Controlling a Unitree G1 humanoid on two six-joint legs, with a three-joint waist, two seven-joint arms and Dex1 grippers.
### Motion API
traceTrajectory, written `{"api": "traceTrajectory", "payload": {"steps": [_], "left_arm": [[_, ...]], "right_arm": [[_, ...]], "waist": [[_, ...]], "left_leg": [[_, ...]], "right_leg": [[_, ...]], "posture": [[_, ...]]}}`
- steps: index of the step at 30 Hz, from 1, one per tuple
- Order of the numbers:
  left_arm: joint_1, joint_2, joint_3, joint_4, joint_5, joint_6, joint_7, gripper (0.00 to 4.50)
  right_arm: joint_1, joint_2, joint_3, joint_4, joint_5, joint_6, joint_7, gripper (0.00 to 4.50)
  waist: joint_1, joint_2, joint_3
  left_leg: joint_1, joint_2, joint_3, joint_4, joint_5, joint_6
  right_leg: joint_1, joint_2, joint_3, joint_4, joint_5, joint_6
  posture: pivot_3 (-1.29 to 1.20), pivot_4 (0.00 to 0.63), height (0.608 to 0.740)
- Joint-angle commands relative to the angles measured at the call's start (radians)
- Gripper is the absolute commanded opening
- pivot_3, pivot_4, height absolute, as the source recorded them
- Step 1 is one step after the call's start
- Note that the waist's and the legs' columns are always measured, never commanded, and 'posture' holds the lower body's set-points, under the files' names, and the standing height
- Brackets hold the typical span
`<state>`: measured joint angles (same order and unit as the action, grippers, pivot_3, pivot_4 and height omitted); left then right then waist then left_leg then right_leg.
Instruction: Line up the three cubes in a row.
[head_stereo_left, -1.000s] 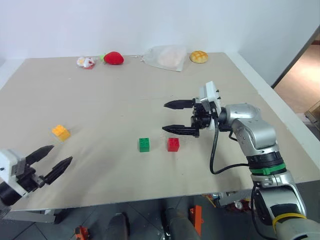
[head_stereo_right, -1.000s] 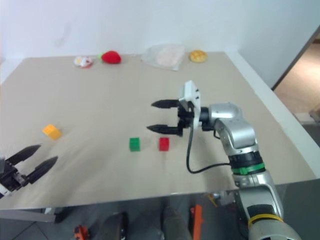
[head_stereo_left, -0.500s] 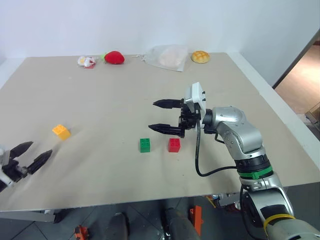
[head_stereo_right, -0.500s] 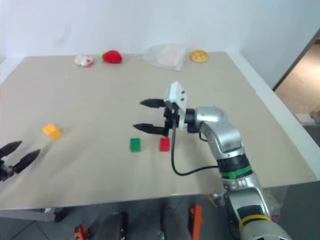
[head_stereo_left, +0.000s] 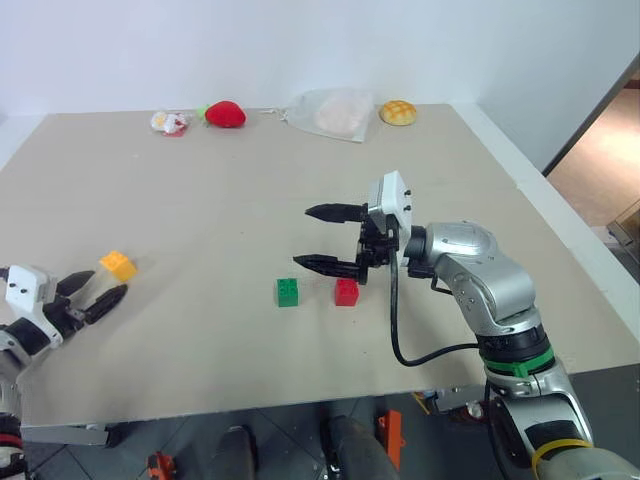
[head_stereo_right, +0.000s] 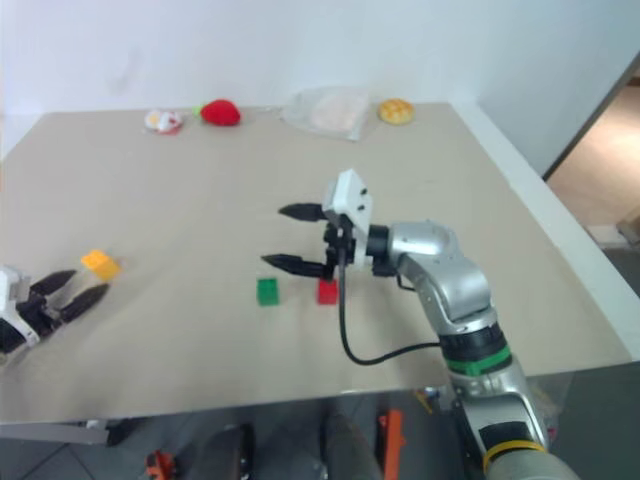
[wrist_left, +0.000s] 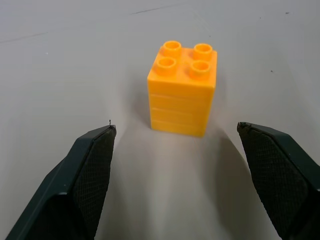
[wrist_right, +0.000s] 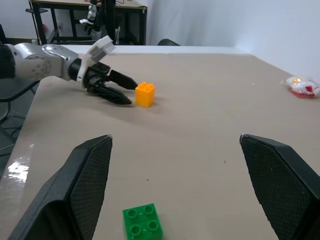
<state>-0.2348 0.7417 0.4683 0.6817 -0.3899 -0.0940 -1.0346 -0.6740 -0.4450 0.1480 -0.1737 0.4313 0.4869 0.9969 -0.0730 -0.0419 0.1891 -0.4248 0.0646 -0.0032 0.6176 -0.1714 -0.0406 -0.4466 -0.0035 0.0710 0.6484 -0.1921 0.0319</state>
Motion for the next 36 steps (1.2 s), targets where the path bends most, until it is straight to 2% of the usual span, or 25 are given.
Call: {"api": "traceTrajectory", "payload": {"steps": [1,10,18,19,24,26,32,36], "left_arm": [[-0.034,0.030,-0.007,0.041,0.012,-0.035,-0.007,4.01],[-0.164,0.036,-0.075,0.216,0.075,-0.097,-0.009,4.01],[-0.225,0.017,-0.110,0.248,0.080,-0.111,-0.043,4.01],[-0.229,0.015,-0.110,0.247,0.076,-0.111,-0.046,3.49],[-0.243,0.008,-0.117,0.255,0.076,-0.121,-0.052,1.85],[-0.246,0.006,-0.126,0.249,0.082,-0.125,-0.054,1.33],[-0.244,-0.031,-0.222,0.128,0.112,-0.144,-0.129,1.33],[-0.233,-0.088,-0.327,-0.012,0.118,-0.128,-0.224,1.33]], "right_arm": [[-0.004,-0.007,-0.015,-0.055,0.024,0.007,-0.004,4.25],[-0.018,-0.008,-0.011,-0.036,0.018,-0.005,0.003,4.25],[-0.019,-0.010,-0.016,-0.027,0.017,-0.010,-0.002,4.25],[-0.019,-0.010,-0.016,-0.026,0.017,-0.010,-0.002,4.25],[-0.019,-0.015,-0.018,-0.017,0.011,-0.015,-0.002,4.25],[-0.019,-0.017,-0.018,-0.013,0.008,-0.019,-0.001,4.25],[-0.021,-0.033,-0.023,0.009,0.000,-0.031,0.011,4.25],[-0.012,-0.088,-0.047,0.018,0.012,-0.027,0.055,4.25]], "waist": [[0.000,0.000,0.000],[0.001,0.000,0.000],[0.001,0.000,0.000],[0.001,0.000,0.000],[0.001,0.000,0.000],[0.001,0.000,0.000],[0.005,0.000,0.000],[0.022,0.000,0.000]], "left_leg": [[0.000,0.000,0.000,0.000,0.000,0.000],[0.000,0.000,0.000,0.000,0.000,0.000],[0.000,0.000,0.000,0.000,0.000,0.000],[0.000,0.000,0.000,0.000,0.000,0.000],[0.000,0.000,0.000,0.000,0.000,0.000],[0.000,0.000,0.000,0.000,0.000,0.000],[0.000,0.000,0.000,0.000,0.000,0.000],[0.000,-0.001,0.000,0.001,0.000,0.000]], "right_leg": [[0.000,0.000,0.000,0.000,0.000,0.000],[0.001,0.000,0.000,0.000,0.000,0.000],[0.001,0.000,0.000,0.000,0.000,0.000],[0.001,0.000,0.000,0.000,0.000,0.000],[0.001,0.000,0.000,0.000,0.000,0.000],[0.001,0.000,0.000,0.000,0.000,0.001],[0.002,0.000,0.000,0.000,0.000,0.001],[0.003,0.000,0.001,0.000,0.000,0.002]], "posture": [[0.00,0.150,0.739],[0.00,0.150,0.739],[0.00,0.150,0.739],[0.00,0.150,0.739],[0.00,0.150,0.739],[0.00,0.150,0.739],[0.00,0.150,0.739],[0.00,0.150,0.739]]}}
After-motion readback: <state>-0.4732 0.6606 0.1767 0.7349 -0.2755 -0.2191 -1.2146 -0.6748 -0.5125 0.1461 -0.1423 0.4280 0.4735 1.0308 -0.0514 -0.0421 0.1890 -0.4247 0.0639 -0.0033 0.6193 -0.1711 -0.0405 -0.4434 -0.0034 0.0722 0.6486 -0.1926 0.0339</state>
